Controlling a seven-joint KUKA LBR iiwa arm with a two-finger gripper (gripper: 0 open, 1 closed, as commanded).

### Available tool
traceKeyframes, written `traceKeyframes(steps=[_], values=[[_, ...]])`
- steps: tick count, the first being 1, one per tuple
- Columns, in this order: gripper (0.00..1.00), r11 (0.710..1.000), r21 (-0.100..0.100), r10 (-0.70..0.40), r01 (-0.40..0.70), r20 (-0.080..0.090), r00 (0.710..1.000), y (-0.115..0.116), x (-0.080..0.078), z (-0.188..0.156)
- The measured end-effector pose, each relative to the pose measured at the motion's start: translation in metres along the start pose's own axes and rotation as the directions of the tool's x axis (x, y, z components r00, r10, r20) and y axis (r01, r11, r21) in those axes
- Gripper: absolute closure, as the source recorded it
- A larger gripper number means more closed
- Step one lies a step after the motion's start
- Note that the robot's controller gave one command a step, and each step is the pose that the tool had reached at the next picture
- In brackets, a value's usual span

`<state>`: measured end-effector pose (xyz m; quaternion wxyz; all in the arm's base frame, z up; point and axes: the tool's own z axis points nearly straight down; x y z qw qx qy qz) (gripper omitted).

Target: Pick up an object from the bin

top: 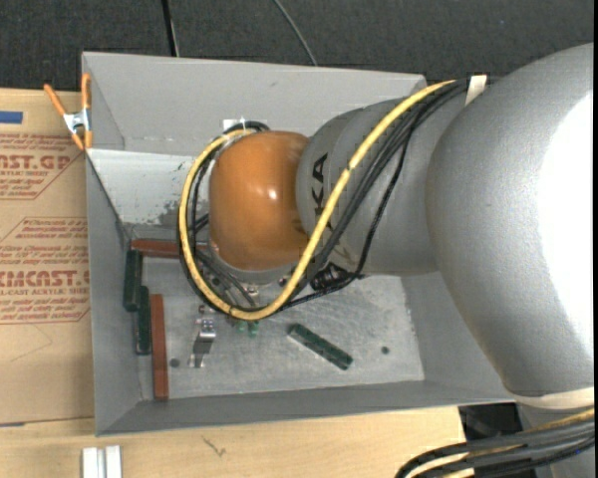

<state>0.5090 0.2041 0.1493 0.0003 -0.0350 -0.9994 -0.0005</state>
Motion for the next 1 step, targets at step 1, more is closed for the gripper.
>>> traceKeyframes(steps=[1], values=[[0.0, 1.0, 0.0, 0.001, -0.001, 0.0, 1.0, -0.0002, -0.0001, 0.0]])
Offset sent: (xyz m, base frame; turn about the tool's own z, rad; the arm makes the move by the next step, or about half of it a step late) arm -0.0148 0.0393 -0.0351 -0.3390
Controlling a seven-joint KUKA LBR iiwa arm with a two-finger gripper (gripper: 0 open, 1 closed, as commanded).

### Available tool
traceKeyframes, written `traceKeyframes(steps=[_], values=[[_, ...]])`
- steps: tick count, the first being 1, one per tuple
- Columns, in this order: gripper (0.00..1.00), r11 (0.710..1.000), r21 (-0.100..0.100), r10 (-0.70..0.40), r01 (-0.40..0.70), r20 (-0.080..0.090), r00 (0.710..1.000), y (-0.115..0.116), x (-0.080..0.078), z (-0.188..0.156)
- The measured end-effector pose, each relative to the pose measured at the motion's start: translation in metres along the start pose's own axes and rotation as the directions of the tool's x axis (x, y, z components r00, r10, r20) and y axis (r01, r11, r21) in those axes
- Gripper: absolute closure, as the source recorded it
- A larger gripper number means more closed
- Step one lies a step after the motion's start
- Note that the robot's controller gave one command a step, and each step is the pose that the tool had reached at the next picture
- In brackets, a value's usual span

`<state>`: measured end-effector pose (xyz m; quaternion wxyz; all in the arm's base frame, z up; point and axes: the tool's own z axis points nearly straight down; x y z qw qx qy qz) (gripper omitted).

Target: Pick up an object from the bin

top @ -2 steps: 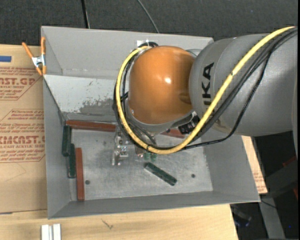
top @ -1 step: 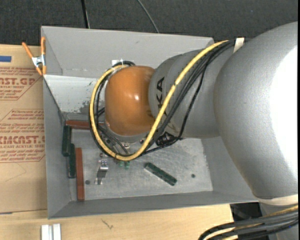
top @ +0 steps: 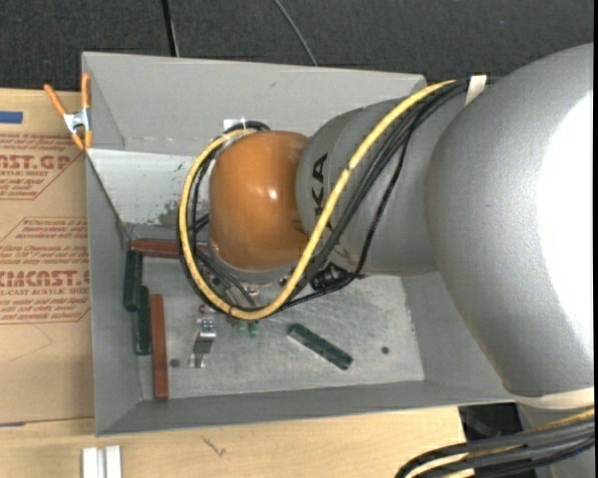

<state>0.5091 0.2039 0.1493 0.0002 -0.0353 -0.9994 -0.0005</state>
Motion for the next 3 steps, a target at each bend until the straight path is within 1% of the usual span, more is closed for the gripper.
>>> traceKeyframes(steps=[1, 2, 3], values=[[0.0, 0.989, 0.002, -0.15, 0.15, 0.004, 0.989, 0.016, 0.006, 0.014], [0.0, 0.951, -0.001, -0.309, 0.309, 0.022, 0.951, 0.034, 0.008, 0.071], [0.0, 0.951, 0.001, -0.31, 0.31, 0.026, 0.95, 0.036, 0.007, 0.072]])
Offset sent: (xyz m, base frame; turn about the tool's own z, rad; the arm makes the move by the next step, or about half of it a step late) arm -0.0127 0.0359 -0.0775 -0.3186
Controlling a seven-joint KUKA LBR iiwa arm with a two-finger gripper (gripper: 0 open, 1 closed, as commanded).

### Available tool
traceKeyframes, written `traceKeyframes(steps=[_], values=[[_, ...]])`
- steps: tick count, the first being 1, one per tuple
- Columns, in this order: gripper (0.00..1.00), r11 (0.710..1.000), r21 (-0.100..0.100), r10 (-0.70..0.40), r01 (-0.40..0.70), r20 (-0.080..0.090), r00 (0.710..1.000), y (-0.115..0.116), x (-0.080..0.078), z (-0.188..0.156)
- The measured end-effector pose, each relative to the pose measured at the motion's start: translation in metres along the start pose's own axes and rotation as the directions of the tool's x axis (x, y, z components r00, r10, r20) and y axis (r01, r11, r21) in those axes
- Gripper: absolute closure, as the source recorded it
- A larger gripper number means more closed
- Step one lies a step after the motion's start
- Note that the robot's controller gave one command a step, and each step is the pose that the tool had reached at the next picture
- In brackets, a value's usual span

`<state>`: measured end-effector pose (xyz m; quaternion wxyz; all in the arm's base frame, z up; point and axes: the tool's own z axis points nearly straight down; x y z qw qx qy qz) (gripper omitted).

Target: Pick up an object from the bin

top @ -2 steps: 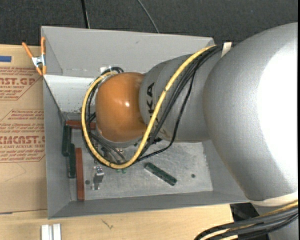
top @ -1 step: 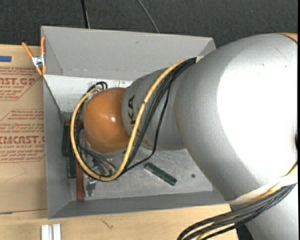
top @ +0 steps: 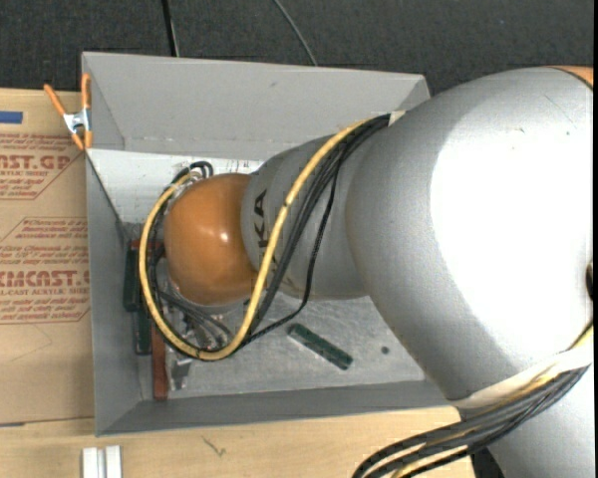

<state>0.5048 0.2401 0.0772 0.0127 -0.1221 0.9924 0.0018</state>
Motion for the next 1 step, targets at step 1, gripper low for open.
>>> traceKeyframes(steps=[1], values=[[0.0, 0.977, 0.0, -0.211, 0.211, -0.011, 0.977, -0.0053, -0.0049, -0.0071]])
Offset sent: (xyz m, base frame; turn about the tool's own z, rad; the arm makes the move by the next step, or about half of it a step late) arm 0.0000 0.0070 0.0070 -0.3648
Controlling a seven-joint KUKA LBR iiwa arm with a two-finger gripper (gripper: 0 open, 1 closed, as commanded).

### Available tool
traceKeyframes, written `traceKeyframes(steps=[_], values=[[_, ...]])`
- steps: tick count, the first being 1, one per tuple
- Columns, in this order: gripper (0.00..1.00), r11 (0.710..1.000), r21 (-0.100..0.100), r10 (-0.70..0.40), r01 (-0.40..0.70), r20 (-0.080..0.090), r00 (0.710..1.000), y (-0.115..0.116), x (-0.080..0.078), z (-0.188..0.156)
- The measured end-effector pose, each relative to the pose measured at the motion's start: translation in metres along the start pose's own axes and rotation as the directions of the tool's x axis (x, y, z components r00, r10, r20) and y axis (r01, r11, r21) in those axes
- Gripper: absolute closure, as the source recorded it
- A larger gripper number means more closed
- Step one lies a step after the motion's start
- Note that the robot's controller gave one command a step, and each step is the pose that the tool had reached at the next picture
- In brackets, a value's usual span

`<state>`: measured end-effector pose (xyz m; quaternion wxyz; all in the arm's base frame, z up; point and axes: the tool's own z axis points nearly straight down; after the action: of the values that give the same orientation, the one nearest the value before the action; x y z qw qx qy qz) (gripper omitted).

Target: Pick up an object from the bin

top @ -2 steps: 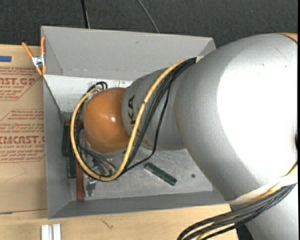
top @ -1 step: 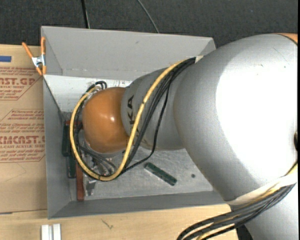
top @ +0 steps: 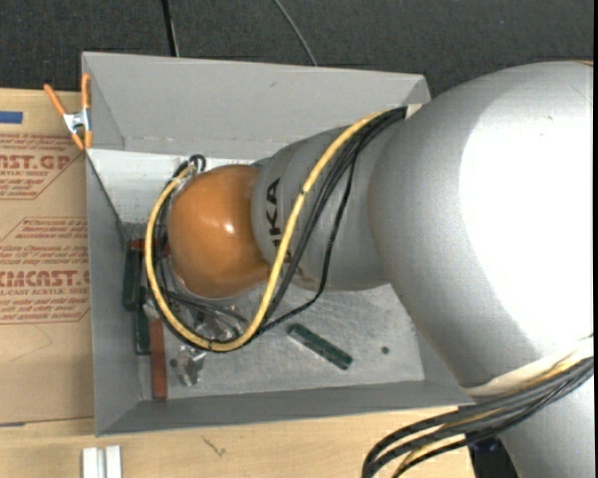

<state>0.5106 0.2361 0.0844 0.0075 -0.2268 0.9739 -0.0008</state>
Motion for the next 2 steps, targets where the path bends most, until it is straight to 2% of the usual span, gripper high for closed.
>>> traceKeyframes(steps=[1, 2], values=[[0.0, 0.988, -0.001, -0.158, 0.158, 0.0, 0.988, -0.0004, 0.0002, -0.0035], [0.0, 0.944, -0.01, -0.331, 0.331, -0.01, 0.944, 0.0062, 0.0042, -0.0121]])
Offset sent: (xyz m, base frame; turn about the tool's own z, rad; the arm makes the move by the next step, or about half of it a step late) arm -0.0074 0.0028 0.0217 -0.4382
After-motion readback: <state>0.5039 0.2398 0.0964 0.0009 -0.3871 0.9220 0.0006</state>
